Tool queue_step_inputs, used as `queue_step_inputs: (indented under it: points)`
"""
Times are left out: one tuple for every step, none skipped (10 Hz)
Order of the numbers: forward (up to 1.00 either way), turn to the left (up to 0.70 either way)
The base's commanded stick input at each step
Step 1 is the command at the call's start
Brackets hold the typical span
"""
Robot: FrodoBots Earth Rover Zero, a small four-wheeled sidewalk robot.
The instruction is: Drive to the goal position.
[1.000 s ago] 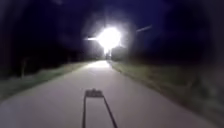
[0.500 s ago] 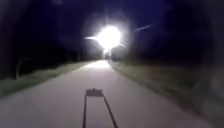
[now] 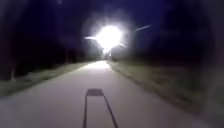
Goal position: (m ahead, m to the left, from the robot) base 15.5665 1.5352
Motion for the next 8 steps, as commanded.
queue_step_inputs:
  points:
    - [1.00, 0.06]
    - [1.00, 0.38]
    - [1.00, 0.34]
    - [1.00, 0.26]
    - [1.00, 0.06]
    - [1.00, 0.00]
    - [1.00, 0.00]
    - [1.00, 0.00]
